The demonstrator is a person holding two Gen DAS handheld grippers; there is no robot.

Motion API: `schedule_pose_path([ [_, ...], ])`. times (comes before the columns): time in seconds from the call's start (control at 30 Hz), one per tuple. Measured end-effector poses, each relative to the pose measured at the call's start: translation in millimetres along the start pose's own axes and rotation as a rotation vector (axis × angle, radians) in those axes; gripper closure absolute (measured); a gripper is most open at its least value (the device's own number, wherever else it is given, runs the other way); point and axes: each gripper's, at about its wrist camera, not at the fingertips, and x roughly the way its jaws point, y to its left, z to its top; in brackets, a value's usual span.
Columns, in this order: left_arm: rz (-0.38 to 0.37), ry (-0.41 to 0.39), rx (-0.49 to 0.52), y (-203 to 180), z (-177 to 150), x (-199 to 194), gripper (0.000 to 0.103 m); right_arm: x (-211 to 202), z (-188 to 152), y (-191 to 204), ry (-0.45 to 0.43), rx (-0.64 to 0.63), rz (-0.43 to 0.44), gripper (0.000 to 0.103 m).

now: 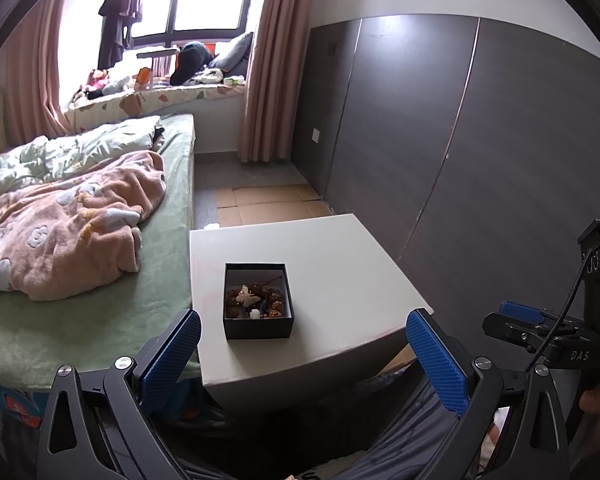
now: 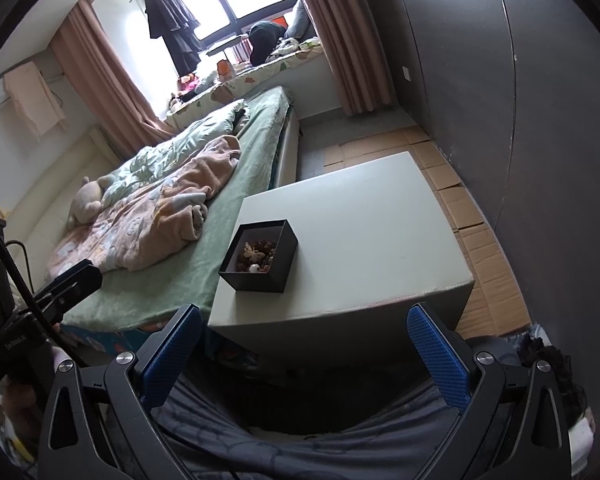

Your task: Organize jewelry

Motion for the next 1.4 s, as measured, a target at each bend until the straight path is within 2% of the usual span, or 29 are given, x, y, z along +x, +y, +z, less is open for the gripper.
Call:
schedule_pose_path([
  [1.2, 0.012, -0.009, 0.011, -7, 4, -8, 0.000, -3, 0, -1, -0.001, -0.002, -0.003, 0.000],
  [1.4, 0.023, -0.010, 0.041, -12, 3, -8, 0.000, -3, 1, -3, 0.010, 0.002, -0.004, 0.000],
])
